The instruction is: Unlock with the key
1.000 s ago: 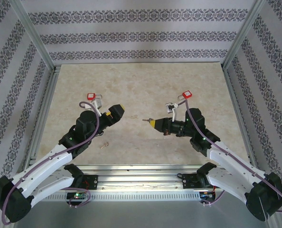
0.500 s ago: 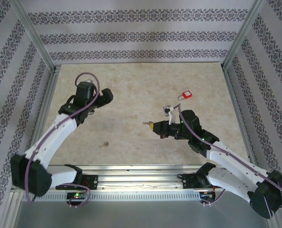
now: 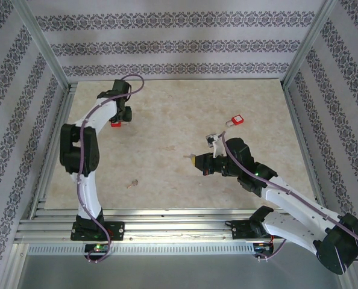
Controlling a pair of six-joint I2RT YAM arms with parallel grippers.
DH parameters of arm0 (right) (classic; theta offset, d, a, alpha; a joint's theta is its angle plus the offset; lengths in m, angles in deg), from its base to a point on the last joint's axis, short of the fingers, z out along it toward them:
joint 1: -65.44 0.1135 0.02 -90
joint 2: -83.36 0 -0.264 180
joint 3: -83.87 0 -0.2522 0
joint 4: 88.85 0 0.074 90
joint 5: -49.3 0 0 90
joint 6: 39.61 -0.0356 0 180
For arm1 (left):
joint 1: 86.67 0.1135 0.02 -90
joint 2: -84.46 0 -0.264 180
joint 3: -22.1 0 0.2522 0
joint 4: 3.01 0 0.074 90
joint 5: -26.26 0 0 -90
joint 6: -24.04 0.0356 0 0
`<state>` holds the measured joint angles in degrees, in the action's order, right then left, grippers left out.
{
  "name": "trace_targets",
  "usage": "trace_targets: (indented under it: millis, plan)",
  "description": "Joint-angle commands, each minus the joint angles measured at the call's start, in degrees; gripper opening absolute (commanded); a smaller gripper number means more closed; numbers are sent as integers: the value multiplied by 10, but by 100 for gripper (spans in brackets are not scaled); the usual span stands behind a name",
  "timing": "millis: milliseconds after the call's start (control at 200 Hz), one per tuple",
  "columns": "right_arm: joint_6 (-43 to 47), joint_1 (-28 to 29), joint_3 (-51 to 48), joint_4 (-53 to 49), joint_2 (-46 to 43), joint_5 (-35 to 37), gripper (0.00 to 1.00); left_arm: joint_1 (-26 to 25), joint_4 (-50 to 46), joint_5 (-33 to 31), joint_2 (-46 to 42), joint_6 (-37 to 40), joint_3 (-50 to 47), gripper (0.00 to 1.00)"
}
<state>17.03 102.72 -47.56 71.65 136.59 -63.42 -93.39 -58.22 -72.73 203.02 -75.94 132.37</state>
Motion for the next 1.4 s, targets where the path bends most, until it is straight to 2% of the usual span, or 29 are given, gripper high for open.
trace_targets:
  millis: [0, 165, 435, 595, 774, 1004, 1394]
  plan:
    - [18, -1, 22, -9, 7, 6, 0, 7, -67, -63, 40, 66, 39, 50]
    - [15, -2, 24, -9, 11, 2, 0, 32, -12, -84, 58, 56, 61, 53]
    - [0, -3, 11, 16, 23, -8, 0, 68, -4, -2, 133, 20, 148, 53]
    - [-7, -2, 9, 20, 18, -12, 0, 79, -32, 25, 191, -5, 209, 39]
    - [-8, -2, 8, 9, -2, -5, 0, 80, -48, 28, 199, -20, 222, 23]
    - [-9, -3, -4, 12, -19, 0, 0, 93, -9, 14, 117, -36, 87, 18]
    - [-9, -2, -8, 15, -27, -2, 0, 94, 83, 49, -35, -100, -153, 17]
